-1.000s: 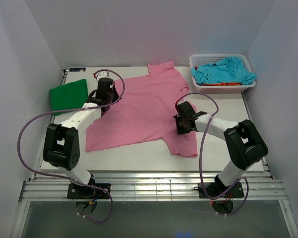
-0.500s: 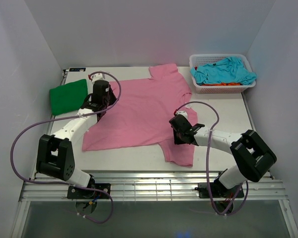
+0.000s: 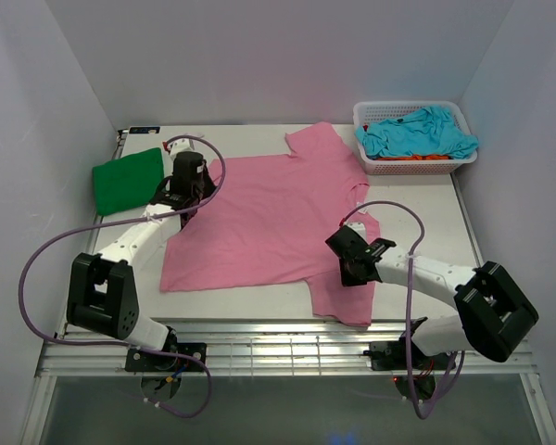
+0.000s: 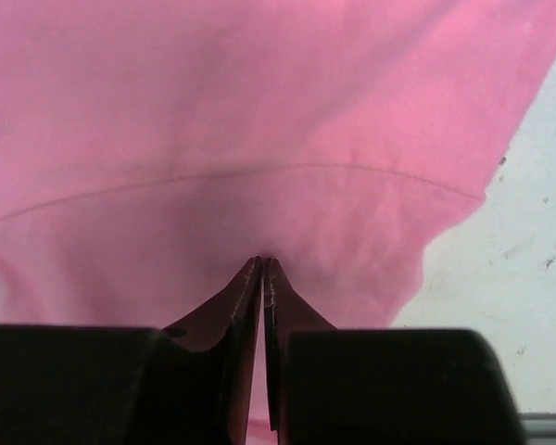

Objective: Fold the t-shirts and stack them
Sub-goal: Flatten the tshirt out

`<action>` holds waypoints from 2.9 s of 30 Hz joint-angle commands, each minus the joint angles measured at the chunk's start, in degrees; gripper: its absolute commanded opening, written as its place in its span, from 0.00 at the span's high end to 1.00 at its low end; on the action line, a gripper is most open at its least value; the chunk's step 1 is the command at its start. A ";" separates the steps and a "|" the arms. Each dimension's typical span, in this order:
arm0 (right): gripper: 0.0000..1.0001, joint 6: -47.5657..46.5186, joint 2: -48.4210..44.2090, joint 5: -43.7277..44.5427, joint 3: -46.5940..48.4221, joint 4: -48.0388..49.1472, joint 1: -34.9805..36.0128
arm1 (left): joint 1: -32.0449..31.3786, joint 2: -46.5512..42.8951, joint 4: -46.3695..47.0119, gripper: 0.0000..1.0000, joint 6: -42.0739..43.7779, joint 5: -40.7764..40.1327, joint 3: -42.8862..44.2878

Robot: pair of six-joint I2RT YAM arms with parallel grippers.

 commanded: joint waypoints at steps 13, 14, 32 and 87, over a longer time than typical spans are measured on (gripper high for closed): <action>0.30 -10.28 -10.54 4.44 13.81 -0.19 0.68 | -0.32 27.15 -2.50 0.68 5.10 -8.52 19.97; 0.30 -10.90 -10.63 4.54 14.69 -0.10 0.68 | -0.23 28.31 -2.58 0.69 5.71 -9.66 21.30; 0.22 -16.27 -8.44 5.07 18.13 1.48 -0.63 | -0.23 44.13 1.63 0.67 13.88 -20.04 38.27; 0.22 -27.43 33.38 -10.21 52.62 13.70 -25.32 | 4.25 43.00 2.08 0.87 16.96 -30.06 44.34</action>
